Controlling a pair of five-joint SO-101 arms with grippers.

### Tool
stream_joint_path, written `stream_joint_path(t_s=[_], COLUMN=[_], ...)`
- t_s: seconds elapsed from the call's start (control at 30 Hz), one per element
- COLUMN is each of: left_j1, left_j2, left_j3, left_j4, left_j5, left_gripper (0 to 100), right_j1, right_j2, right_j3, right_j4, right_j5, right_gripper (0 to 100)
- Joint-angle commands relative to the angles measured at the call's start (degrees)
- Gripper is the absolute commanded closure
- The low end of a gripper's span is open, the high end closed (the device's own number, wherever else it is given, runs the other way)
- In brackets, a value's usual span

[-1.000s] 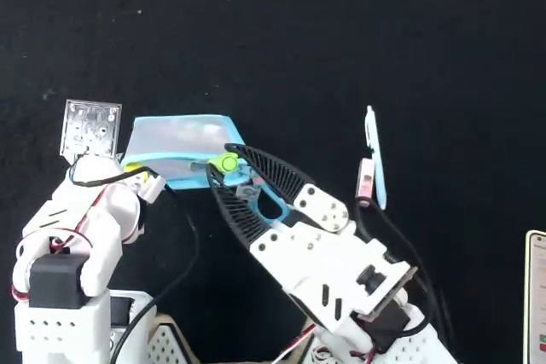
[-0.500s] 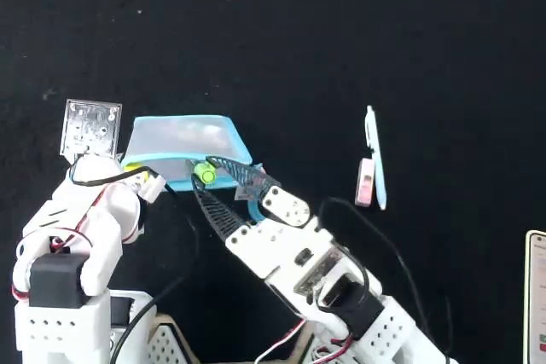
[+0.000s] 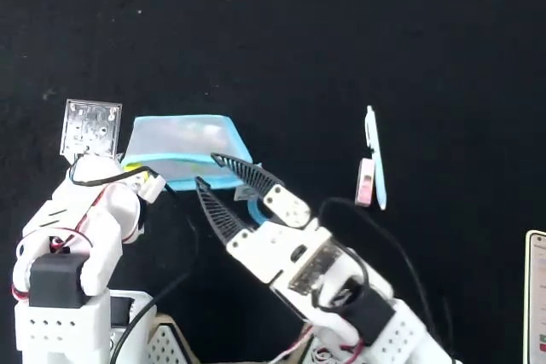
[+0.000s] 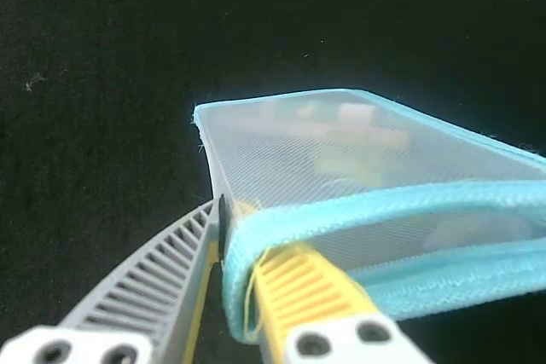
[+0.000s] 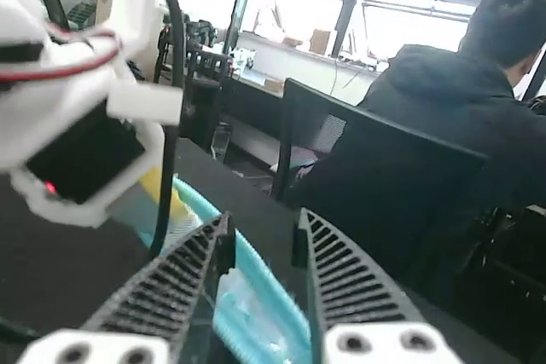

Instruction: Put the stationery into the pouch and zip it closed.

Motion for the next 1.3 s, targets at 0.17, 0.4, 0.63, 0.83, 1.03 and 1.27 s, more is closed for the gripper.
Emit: stream_joint_path(t_s=[0.17, 0.4, 0.63, 0.83, 1.03, 1.27], left_j1=[-0.7, -0.7, -0.7, -0.7, -0.7, -0.7], left_j2=[-0.3, -0.3, -0.3, -0.3, -0.3, -0.3], left_j3=[-0.7, -0.7, -0.7, -0.7, -0.7, -0.7], left_j4=[0.1, 0.1, 0.2, 0.2, 0.2, 0.2], left_j5=[-0.6, -0.6, -0.6, -0.6, -0.6, -0.6], left_gripper=[97, 97, 97, 97, 97, 97], right_j1=[9.7, 29.4, 46.6, 47.9, 49.5, 56.4], right_j2=[0.0, 0.0, 1.9, 19.0, 41.3, 50.5], right_j3=[-28.1, -34.0, -28.2, -25.1, -31.3, -29.1], right_j4=[27.3, 46.6, 49.9, 49.4, 46.8, 28.9], right_j5=[-8.6, -8.9, -9.1, -8.9, -9.2, -8.9], right_gripper=[87.4, 87.5, 87.7, 87.5, 87.5, 87.5])
